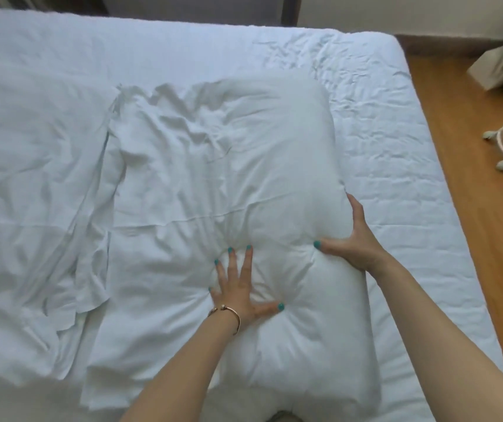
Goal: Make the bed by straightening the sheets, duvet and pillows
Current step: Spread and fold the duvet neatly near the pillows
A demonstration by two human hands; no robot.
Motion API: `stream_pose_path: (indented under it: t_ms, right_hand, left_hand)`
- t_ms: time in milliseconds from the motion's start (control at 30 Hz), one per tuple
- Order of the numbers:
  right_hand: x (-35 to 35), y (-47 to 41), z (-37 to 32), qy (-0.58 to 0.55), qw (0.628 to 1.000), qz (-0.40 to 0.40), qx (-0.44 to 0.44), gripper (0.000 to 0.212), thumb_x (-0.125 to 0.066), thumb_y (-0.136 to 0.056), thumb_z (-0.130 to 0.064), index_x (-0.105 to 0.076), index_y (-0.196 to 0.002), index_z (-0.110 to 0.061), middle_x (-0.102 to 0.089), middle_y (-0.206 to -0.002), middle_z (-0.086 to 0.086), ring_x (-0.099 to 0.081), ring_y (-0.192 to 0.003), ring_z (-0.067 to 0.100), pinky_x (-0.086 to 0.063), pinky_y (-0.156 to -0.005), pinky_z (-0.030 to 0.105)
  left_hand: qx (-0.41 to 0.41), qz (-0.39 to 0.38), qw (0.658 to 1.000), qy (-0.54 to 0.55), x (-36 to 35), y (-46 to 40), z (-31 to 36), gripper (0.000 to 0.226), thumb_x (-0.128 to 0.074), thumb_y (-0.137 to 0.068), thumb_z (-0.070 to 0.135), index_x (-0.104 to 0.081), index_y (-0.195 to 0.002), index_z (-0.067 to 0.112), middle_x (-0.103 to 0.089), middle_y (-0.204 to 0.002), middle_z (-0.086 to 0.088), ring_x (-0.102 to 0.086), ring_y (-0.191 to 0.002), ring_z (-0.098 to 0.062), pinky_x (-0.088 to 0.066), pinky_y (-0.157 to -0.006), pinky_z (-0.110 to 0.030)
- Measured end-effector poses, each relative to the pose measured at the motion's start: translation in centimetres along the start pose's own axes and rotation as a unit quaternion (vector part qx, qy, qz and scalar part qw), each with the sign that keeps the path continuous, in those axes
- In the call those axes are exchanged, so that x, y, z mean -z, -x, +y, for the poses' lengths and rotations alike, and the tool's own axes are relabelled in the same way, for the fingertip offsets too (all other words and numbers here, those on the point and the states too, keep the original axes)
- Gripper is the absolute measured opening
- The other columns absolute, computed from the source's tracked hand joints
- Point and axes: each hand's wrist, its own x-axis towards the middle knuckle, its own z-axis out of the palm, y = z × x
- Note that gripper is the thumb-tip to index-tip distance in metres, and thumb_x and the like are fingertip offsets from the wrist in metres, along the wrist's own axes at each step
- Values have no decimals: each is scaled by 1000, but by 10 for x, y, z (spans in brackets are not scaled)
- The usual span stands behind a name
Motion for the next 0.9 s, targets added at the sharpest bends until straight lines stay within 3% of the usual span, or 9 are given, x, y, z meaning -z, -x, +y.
stream_pose_path:
  t_ms: [100, 233, 333, 467, 600, 700, 800, 833, 900]
  right_hand:
    - [-29, 24, -56, 39, 999, 25, 1, 116, -85, -57, -17, -16, -146, -45, -45, -129, -15, -52, -108, -7, -45, -77, 15]
    - [-107, 62, -157, 144, 986, 81, 28, 110, -84, -67, 0, -20, -148, -39, -36, -137, -11, -51, -112, 5, -43, -90, 22]
    - [-197, 78, -251, 214, 971, 90, 56, 107, -84, -65, -3, -25, -145, -39, -38, -133, -12, -51, -104, -7, -42, -87, 12]
    - [-334, 73, -371, 317, 942, 60, 93, 106, -77, -42, -34, -26, -133, -55, -51, -124, -6, -55, -111, 23, -46, -98, 39]
    - [-487, 60, -460, 386, 908, 6, 163, 106, -84, -56, -29, -22, -140, -50, -52, -126, 1, -54, -109, 27, -42, -93, 31]
    - [-613, 51, -466, 390, 895, -79, 201, 109, -85, -58, -28, -21, -145, -42, -58, -120, 5, -58, -106, 28, -45, -91, 32]
    - [-686, 34, -417, 258, 927, -246, 114, 104, -76, -72, -12, -14, -152, -35, -61, -99, 2, -61, -94, 21, -51, -87, 32]
    - [-691, 25, -398, 217, 941, -242, 96, 92, -69, -81, -3, -18, -153, -28, -62, -105, 4, -61, -97, 19, -50, -88, 30]
    - [-683, 5, -366, 211, 958, -134, 141, 67, -57, -89, 1, -35, -148, -20, -53, -131, 10, -51, -116, 25, -39, -99, 31]
  left_hand:
    - [-96, -28, 995, -10, 56, 19, -43, 105, -65, -80, 55, 25, -134, 59, 19, -158, 14, 8, -148, -20, -17, -114, -57]
    - [-134, 109, 976, -134, 148, 49, -126, 86, -49, -94, 42, 22, -142, 50, 12, -159, 11, 9, -148, -18, -6, -111, -66]
    - [-89, 200, 967, -132, 214, 78, -204, 83, -43, -93, 49, 24, -142, 48, 13, -159, 8, 14, -147, -24, -1, -108, -68]
    - [25, 211, 976, -39, 283, 111, -306, 76, -41, -95, 48, 16, -146, 48, 11, -160, 6, 9, -146, -29, -11, -109, -68]
    - [-6, 311, 950, 25, 351, 145, -390, 63, -38, -99, 41, -1, -150, 45, -3, -161, 6, -3, -147, -23, -12, -111, -62]
    - [12, 431, 881, 192, 412, 165, -458, 51, -40, -98, 35, -32, -148, 27, -35, -152, -5, -29, -140, -27, -23, -113, -51]
    - [27, 384, 822, 419, 460, 185, -511, 53, -36, -96, 44, -46, -140, 18, -45, -146, -8, -37, -135, -23, -25, -109, -29]
    - [30, 359, 832, 422, 467, 187, -517, 58, -37, -92, 50, -48, -139, 18, -46, -145, -6, -37, -135, -22, -25, -108, -28]
    - [59, 360, 885, 289, 465, 179, -510, 74, -34, -79, 67, -46, -140, 26, -44, -145, -4, -33, -137, -26, -24, -114, -41]
